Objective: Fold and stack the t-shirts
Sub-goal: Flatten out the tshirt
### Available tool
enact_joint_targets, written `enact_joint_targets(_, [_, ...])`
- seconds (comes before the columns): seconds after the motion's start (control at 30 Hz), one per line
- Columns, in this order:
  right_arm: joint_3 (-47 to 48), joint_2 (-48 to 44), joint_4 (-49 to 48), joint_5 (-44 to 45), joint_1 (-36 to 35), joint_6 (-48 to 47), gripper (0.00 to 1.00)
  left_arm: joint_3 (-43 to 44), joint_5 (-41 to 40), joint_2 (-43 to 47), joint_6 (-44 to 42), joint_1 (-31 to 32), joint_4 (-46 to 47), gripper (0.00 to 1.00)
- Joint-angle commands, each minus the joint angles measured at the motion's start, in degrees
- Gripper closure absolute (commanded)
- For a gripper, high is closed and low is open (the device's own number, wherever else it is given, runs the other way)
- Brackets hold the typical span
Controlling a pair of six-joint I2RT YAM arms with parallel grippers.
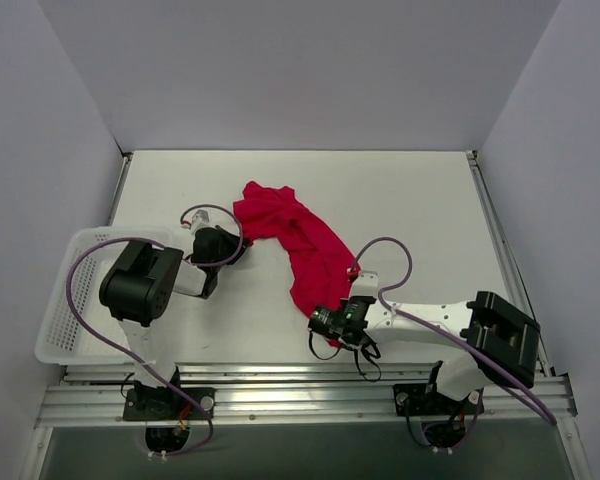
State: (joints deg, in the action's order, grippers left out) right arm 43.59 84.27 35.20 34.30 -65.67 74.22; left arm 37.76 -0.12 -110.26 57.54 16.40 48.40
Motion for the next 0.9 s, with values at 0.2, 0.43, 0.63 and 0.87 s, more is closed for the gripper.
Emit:
enact_joint_targets(0.2, [15.89, -9.12, 16.56, 17.80, -0.42, 3.66, 1.00, 1.87, -14.96, 28.22, -11.20, 3.72, -34.18, 0.98])
enact_joint_targets(0.43, [34.52, -10.88, 28.77, 31.25, 0.10, 2.34, 1.00, 14.87, -21.32, 53.90, -17.10, 7.06, -58.31, 0.98])
enact_joint_targets(0.63, [47.89, -15.36, 31.16, 39.08, 0.19, -3.10, 1.00, 30.86, -24.31, 62.61, -22.55, 10.05, -72.47, 0.98])
enact_joint_targets(0.87, [50.98, -31.43, 5.79, 39.53, 0.10, -31.56, 1.00, 51.43, -22.12, 64.03, -28.00, 11.46, -82.14, 0.98])
